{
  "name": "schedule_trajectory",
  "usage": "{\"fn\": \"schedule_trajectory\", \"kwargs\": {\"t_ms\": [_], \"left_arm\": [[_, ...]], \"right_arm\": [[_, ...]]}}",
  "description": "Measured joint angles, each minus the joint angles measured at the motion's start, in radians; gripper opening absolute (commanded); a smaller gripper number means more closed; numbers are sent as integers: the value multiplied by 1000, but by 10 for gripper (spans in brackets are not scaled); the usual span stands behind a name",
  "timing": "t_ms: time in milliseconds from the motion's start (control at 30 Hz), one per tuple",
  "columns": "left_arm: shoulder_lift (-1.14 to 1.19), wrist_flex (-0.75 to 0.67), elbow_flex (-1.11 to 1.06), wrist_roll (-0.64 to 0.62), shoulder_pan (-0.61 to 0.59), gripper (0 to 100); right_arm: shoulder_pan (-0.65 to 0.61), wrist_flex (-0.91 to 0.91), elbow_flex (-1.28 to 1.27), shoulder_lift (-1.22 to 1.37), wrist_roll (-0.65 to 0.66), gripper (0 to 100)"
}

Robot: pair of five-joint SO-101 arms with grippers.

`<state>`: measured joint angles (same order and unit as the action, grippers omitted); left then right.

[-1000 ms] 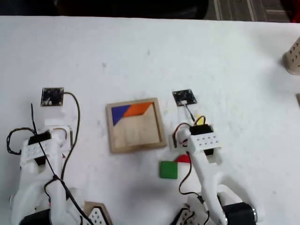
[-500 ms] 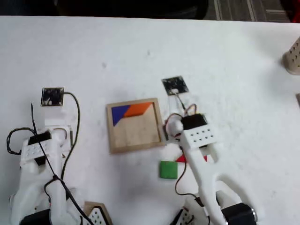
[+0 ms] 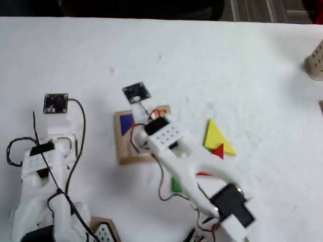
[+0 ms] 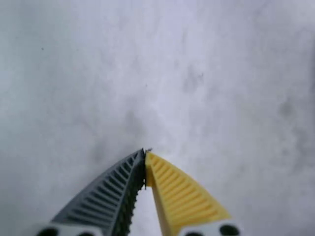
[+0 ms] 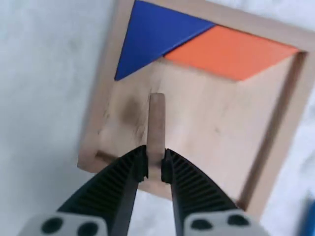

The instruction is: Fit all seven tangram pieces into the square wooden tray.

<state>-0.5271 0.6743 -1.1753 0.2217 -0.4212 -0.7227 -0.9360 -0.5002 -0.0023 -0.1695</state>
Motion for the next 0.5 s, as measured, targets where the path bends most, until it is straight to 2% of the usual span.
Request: {"fn": "schedule_trajectory", "kwargs": {"t_ms": [267,500], "left_arm": [[0,0,0,0,0,20],[0,0,0,0,0,20]], "right_arm": [[-11,43,68,153,-3,195],[-8,-107,149,147,5,209]]}}
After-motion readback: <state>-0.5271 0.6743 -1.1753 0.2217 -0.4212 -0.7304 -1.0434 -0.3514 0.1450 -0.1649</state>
